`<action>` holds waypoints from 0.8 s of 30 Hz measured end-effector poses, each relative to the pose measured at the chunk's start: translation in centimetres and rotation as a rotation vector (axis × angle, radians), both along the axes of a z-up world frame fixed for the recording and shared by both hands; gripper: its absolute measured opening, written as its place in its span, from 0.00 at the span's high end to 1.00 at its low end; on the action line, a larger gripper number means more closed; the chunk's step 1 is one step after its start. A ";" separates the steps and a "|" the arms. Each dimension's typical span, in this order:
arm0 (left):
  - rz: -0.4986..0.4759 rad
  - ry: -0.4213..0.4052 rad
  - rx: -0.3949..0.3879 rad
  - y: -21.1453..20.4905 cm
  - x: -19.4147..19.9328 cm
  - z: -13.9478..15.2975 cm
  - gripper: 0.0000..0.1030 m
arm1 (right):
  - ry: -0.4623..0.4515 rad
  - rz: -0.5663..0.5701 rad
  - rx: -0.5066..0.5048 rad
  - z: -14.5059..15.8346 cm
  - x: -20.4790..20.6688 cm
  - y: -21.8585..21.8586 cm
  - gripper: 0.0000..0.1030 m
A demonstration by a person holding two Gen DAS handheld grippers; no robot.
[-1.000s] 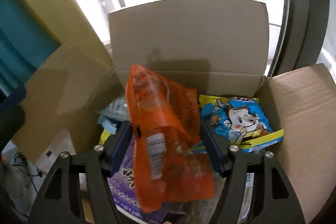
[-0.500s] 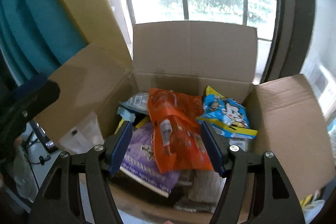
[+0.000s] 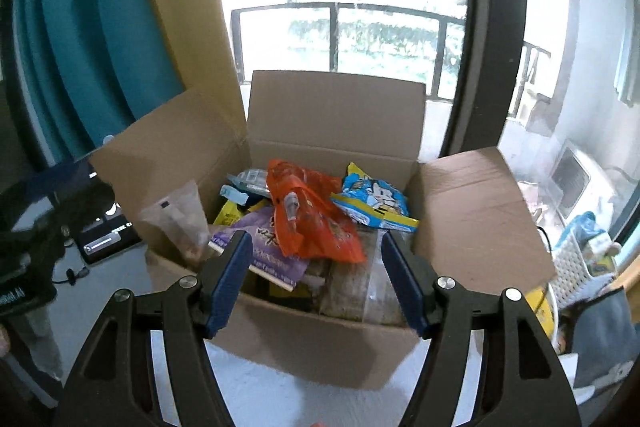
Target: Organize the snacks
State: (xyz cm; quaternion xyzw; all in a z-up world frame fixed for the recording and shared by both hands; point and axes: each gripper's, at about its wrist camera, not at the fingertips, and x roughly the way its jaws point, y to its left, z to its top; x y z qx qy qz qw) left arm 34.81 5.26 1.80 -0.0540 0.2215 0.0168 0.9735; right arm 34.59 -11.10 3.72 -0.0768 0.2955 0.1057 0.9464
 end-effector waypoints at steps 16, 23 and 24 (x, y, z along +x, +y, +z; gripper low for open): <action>-0.039 -0.117 -0.002 -2.2 -11.6 0.3 0.04 | -0.076 -0.009 0.041 0.5 -10.6 -2.8 0.32; -0.045 -0.079 0.032 -4.1 -15.6 -0.8 0.04 | -0.102 -0.009 0.019 0.0 -15.4 -2.8 0.32; -0.041 -0.082 0.029 -4.1 -16.1 -0.7 0.04 | -0.109 -0.011 0.018 0.1 -16.3 -2.9 0.32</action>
